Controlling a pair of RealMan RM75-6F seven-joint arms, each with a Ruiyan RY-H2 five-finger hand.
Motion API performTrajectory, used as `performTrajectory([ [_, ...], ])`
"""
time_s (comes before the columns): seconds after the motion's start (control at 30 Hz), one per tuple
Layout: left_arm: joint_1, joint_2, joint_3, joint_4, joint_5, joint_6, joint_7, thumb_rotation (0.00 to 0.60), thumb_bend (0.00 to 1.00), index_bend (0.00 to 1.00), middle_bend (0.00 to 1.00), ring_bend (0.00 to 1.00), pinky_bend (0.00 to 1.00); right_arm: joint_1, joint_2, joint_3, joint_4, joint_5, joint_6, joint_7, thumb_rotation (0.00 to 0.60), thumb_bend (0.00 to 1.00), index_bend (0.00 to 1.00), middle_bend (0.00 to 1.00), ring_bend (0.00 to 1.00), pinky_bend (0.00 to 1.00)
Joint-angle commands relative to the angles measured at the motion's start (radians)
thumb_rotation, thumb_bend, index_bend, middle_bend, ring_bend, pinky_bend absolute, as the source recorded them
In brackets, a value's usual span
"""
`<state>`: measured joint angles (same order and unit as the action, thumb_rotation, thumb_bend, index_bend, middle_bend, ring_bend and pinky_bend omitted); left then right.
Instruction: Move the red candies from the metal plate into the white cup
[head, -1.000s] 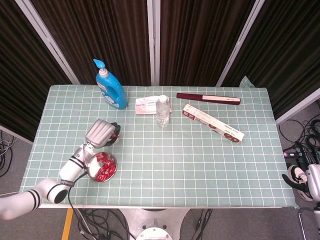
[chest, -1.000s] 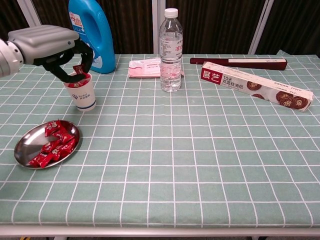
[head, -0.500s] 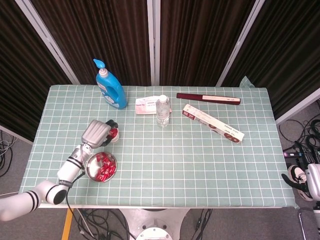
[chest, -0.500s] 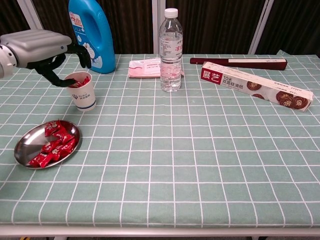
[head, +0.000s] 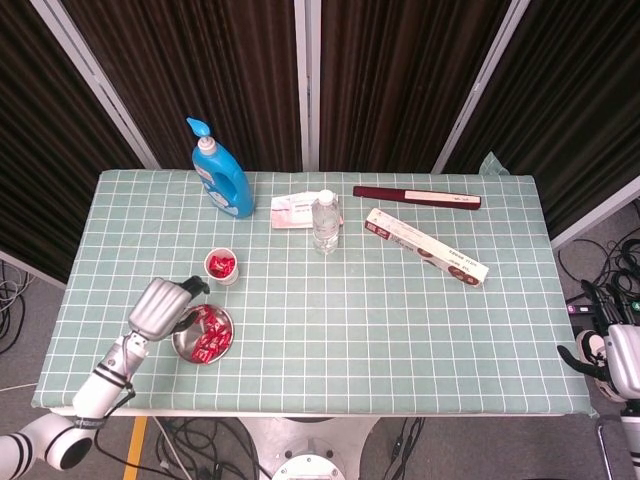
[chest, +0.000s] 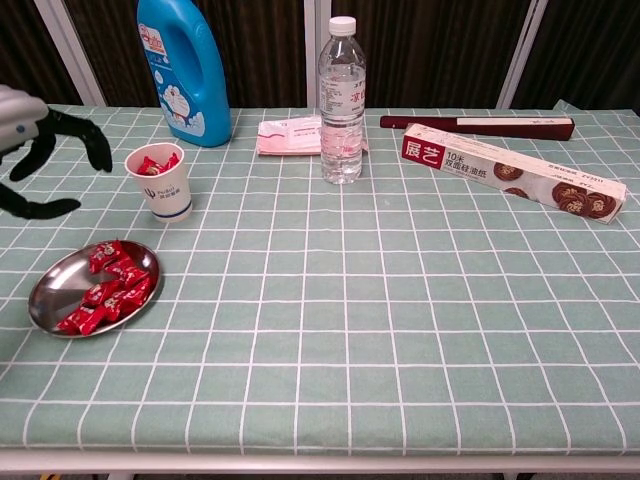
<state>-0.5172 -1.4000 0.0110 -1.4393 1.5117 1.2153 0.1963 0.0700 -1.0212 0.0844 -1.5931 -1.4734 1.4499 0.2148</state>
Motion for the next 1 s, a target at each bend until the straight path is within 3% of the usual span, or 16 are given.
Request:
performTrajectory([
  [0.03,0.011,-0.016,0.032,0.008,0.009,-0.034,0.009,0.6,0.33,0.46,0.48,0.76,1.0,0.001,0.0,0.0,-0.002,-0.002,0.0,-0.002,0.6,0.11,0.03,0.14,0.01,0.33],
  [0.5,-0.02,-0.136,0.012,0.145,-0.051,-0.161,0.074,0.6,0.33,0.45,0.48,0.76,1.0,-0.009,0.007,-0.004,-0.008,0.001,0.013,-0.002,0.6,0.11,0.03,0.14,0.01,0.33],
  [0.83,-0.026,-0.127,0.008,0.138,-0.098,-0.219,0.099,0.6,0.33,0.46,0.48,0.76,1.0,-0.007,0.006,-0.003,-0.011,0.005,0.008,-0.008,0.6,0.11,0.03,0.14,0.01,0.33],
  [1.0,-0.017,-0.097,0.008,0.083,-0.126,-0.23,0.103,0.6,0.33,0.46,0.48,0.76,1.0,-0.006,0.007,-0.002,-0.012,0.005,0.006,-0.01,0.6,0.11,0.03,0.14,0.01,0.33],
])
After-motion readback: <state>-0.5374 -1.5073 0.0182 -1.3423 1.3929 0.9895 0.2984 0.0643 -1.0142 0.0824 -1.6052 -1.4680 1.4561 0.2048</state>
